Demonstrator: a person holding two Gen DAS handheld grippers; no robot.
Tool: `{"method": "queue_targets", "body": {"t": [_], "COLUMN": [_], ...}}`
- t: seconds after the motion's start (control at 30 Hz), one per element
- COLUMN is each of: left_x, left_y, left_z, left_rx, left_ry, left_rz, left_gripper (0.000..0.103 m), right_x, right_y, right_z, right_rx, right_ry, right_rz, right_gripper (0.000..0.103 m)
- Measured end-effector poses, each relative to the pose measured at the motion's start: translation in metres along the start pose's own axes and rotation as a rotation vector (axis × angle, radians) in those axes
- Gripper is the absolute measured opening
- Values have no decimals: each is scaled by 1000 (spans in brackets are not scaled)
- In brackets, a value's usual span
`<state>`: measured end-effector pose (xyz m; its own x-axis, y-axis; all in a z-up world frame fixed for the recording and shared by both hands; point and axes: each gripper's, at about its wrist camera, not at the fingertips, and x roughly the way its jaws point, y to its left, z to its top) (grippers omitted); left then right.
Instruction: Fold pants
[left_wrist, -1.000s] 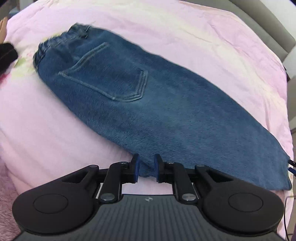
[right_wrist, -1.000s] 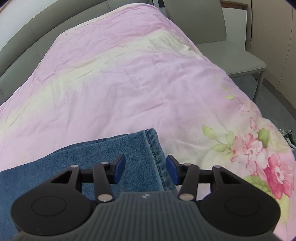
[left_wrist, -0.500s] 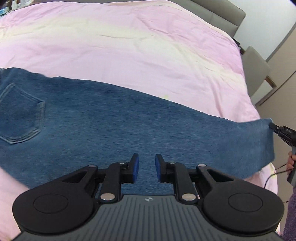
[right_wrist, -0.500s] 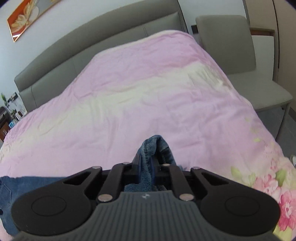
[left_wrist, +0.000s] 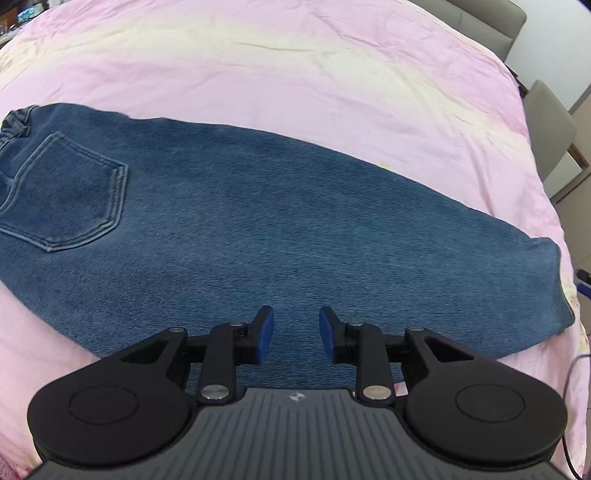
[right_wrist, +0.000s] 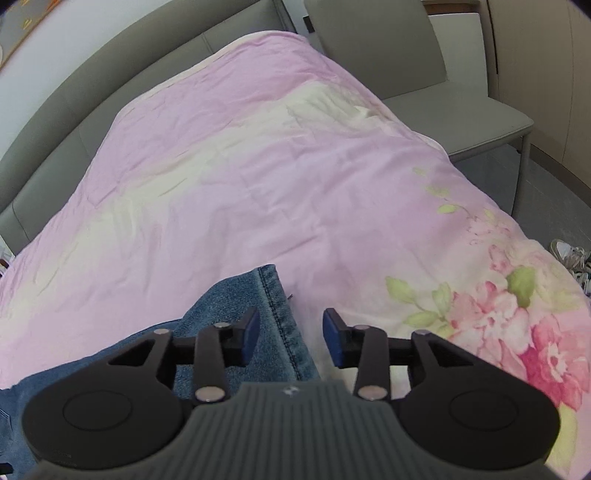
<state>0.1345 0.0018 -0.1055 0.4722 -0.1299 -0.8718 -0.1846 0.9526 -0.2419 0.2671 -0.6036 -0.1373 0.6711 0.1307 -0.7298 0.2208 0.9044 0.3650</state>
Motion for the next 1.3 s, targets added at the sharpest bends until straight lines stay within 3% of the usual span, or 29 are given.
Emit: {"method": "queue_targets", "body": {"t": [0.17, 0.23, 0.37, 0.43, 0.5, 0.6, 0.73, 0.93, 1.1, 1.3], "left_x": [14, 12, 3, 2, 2, -5, -22, -31, -24, 10], "left_y": [15, 16, 12, 18, 32, 67, 136, 242, 286, 311], "left_z": [-4, -4, 21, 39, 55, 74, 95, 126, 149, 162], "left_rx": [-42, -35, 87, 172, 208, 190, 88, -51, -74, -74], "left_ry": [30, 7, -109, -131, -128, -161, -237, -239, -222, -170], "left_rz": [33, 19, 14, -10, 35, 118, 207, 314, 262, 174], "left_gripper": [34, 34, 37, 52, 54, 55, 71, 79, 87, 89], "right_x": [-37, -43, -29, -23, -20, -15, -9, -6, -4, 3], "right_y": [-19, -27, -40, -46, -47, -42, -35, -26, -15, 2], "right_z": [-42, -61, -86, -93, -94, -94, -93, -95, -91, -86], "right_rx": [148, 210, 310, 369, 395, 394, 391, 377, 365, 319], "right_ry": [19, 35, 78, 77, 69, 64, 63, 45, 52, 66], "right_rz": [21, 40, 53, 85, 96, 92, 72, 31, -40, -141], "right_gripper": [37, 37, 37, 37, 37, 37, 42, 44, 45, 50]}}
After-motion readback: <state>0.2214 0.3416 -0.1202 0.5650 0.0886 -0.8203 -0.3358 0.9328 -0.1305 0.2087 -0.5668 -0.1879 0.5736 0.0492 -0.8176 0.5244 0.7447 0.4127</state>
